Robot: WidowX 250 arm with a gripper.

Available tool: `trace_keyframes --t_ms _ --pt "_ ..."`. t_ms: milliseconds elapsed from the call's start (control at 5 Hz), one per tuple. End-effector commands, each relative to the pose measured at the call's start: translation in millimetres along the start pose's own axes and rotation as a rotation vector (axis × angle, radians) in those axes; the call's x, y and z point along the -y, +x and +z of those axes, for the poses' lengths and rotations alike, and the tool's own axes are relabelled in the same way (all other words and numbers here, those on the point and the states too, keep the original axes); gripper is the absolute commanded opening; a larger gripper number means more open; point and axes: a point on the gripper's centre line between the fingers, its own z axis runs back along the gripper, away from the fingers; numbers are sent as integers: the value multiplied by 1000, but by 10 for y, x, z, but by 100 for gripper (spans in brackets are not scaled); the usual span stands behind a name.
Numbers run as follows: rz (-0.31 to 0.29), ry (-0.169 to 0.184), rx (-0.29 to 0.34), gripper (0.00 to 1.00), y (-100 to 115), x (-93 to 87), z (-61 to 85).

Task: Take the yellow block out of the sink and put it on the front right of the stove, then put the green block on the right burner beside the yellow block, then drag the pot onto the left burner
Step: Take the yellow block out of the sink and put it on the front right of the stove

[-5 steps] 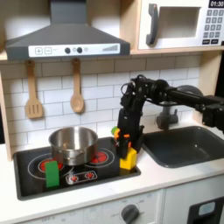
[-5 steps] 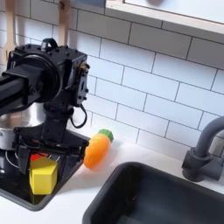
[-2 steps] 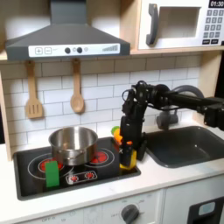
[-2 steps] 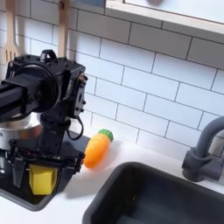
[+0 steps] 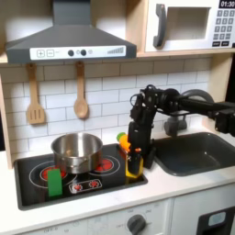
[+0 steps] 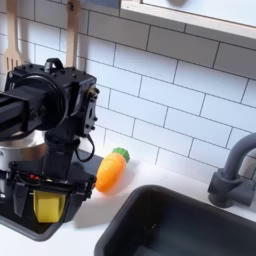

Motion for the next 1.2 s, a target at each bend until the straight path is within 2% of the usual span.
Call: trace_keyframes --t_ms 0,800,1000 --pt "4 -5 13 0 35 40 -4" --pt "24 -11 24 0 19 6 42" --pt "3 2 27 100 -6 26 50"
